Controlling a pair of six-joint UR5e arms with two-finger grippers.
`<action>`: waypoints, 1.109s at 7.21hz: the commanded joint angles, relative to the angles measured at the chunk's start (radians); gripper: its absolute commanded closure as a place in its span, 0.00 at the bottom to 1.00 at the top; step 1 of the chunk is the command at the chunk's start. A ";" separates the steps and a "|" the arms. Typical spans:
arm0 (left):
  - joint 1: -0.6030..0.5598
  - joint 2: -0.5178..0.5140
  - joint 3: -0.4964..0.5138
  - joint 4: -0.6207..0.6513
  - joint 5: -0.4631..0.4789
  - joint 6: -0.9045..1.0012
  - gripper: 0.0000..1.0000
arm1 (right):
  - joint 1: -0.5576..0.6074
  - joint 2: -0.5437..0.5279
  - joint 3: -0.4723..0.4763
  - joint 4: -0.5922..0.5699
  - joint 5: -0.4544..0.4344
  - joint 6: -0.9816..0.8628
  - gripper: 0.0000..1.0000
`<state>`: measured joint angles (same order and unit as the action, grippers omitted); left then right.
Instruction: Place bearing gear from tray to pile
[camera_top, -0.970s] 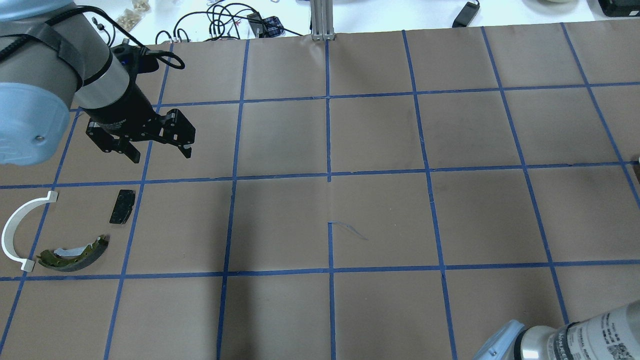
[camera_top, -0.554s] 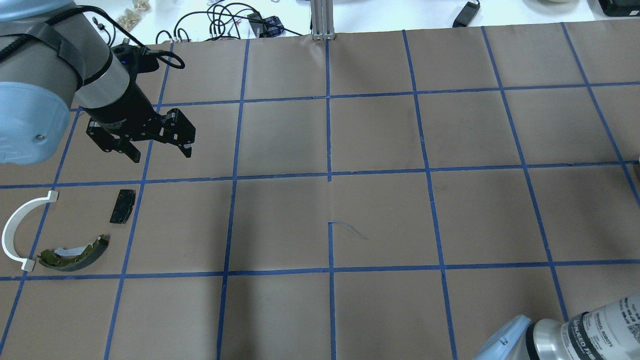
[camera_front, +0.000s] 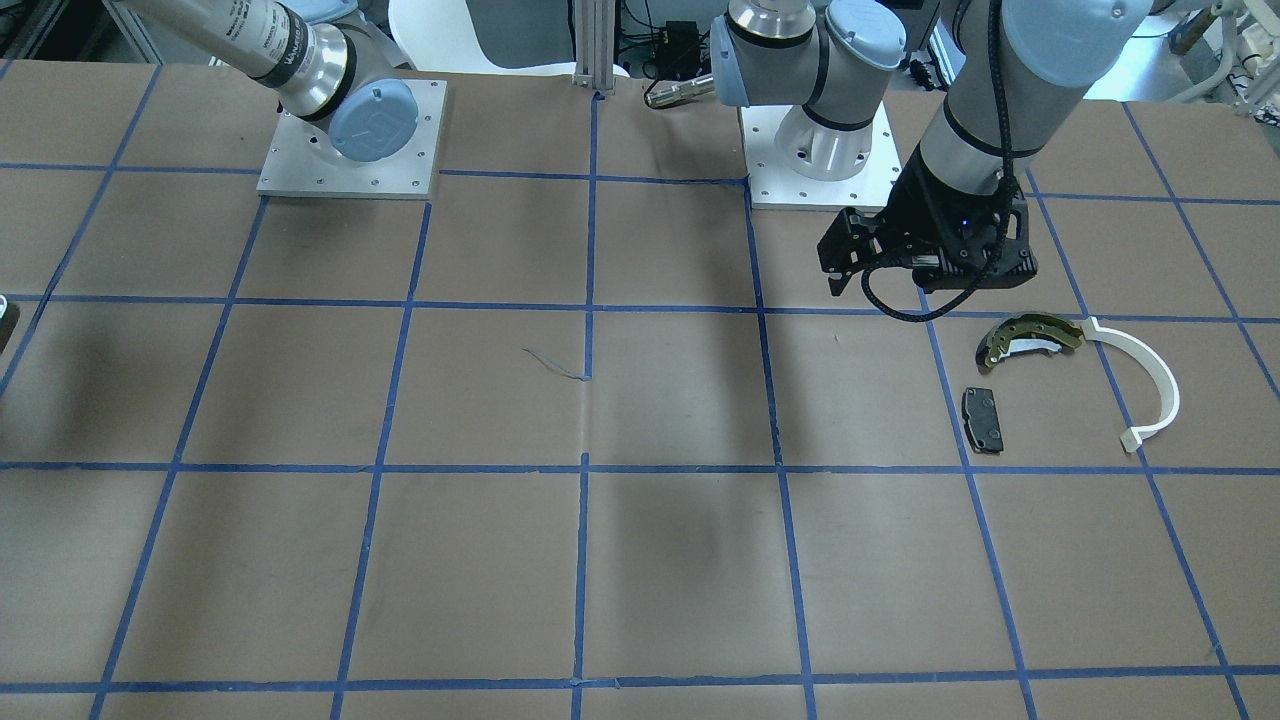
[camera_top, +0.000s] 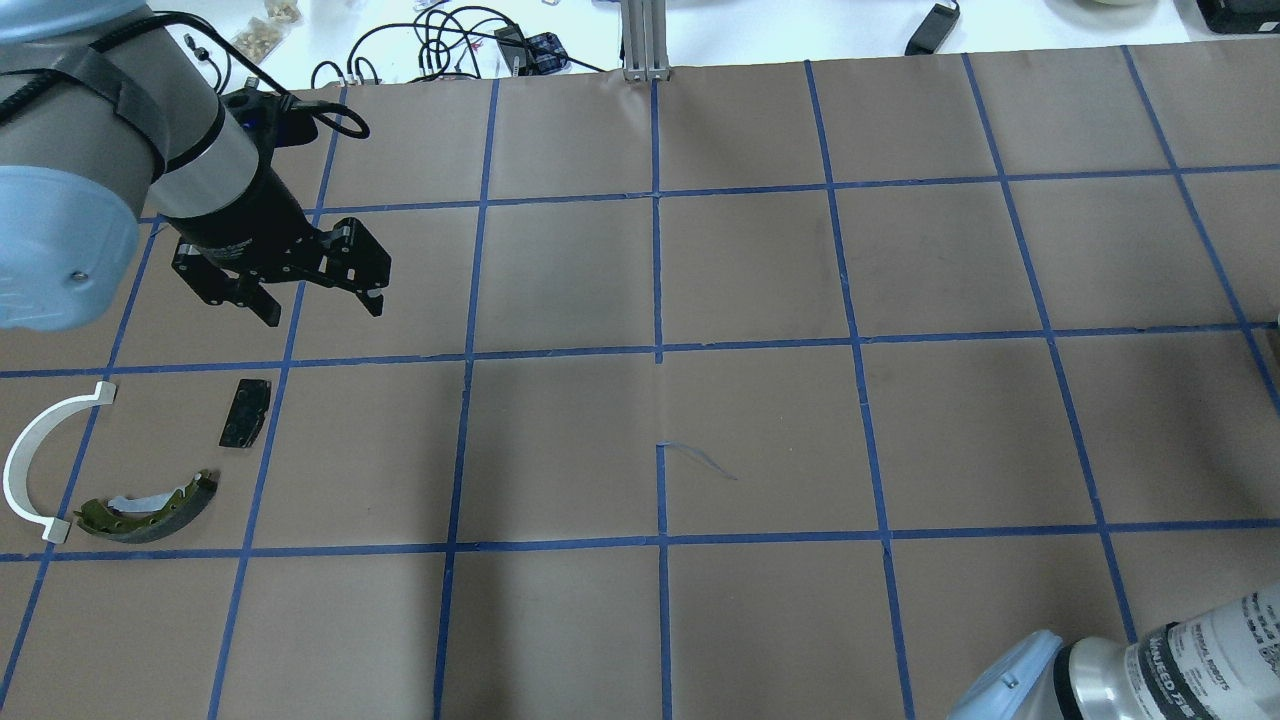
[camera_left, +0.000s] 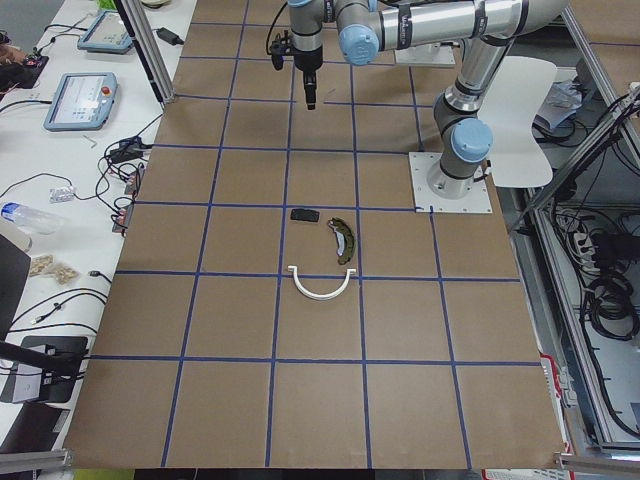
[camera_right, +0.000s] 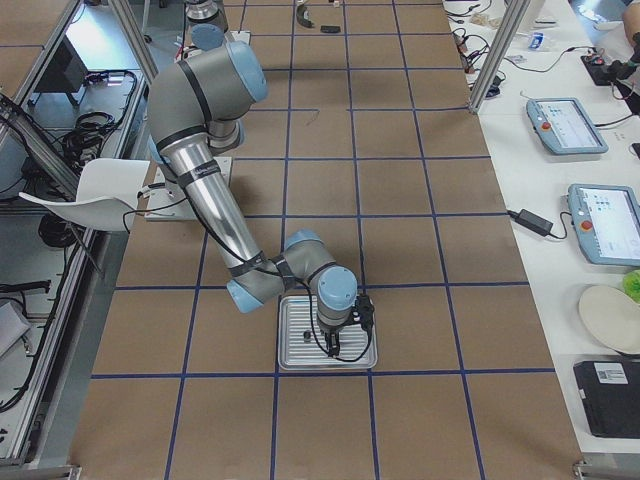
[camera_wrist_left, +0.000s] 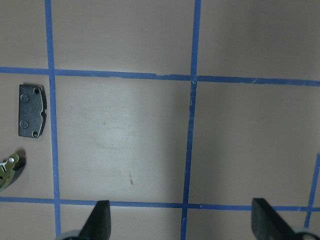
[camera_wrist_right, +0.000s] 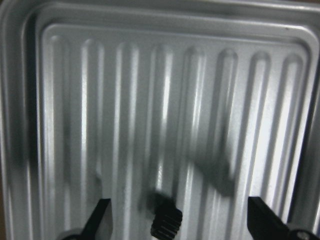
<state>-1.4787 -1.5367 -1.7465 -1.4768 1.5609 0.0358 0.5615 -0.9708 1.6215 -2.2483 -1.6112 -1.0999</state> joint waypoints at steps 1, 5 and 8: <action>0.000 0.000 -0.001 0.000 0.001 0.001 0.00 | 0.000 -0.006 0.008 0.030 -0.042 0.006 0.30; -0.002 0.001 -0.001 -0.002 0.001 0.001 0.00 | 0.000 -0.045 0.008 0.087 -0.067 -0.001 0.51; -0.002 0.003 -0.021 0.024 0.001 -0.001 0.00 | 0.000 -0.010 0.006 0.072 -0.062 0.000 0.51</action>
<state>-1.4802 -1.5346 -1.7623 -1.4694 1.5616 0.0371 0.5619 -1.0001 1.6290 -2.1646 -1.6756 -1.0998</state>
